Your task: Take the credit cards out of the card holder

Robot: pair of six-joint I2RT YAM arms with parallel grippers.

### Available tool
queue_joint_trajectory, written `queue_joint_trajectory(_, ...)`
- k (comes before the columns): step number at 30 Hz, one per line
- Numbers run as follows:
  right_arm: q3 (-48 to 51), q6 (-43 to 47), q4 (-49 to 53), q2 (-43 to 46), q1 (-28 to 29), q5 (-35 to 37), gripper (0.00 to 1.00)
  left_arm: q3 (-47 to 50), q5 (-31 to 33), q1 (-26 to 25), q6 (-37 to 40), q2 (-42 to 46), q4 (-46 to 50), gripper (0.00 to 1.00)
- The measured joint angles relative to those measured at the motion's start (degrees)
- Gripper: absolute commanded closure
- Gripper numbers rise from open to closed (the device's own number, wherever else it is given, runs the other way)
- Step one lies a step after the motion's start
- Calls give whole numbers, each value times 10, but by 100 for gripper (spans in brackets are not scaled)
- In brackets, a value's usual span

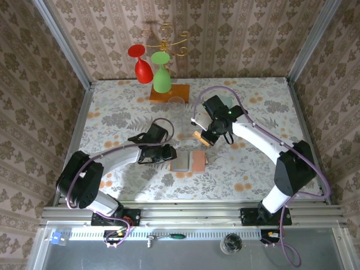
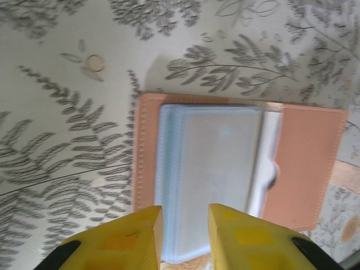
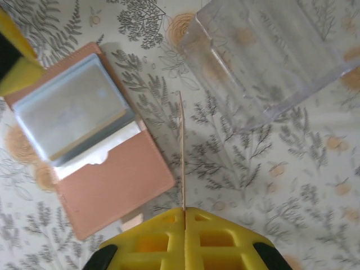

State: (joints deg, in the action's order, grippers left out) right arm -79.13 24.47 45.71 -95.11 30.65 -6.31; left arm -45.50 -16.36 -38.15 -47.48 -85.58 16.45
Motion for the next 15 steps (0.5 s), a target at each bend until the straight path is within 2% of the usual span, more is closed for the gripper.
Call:
queue_joint_trajectory(7,-125,142,65,-99,0,25,100,28,-12,12,-1,-5,-7,68)
queue_joint_trajectory(15,-274,227,129,-203,-9,28,100,45,-40,11,-17,-13,-45,67)
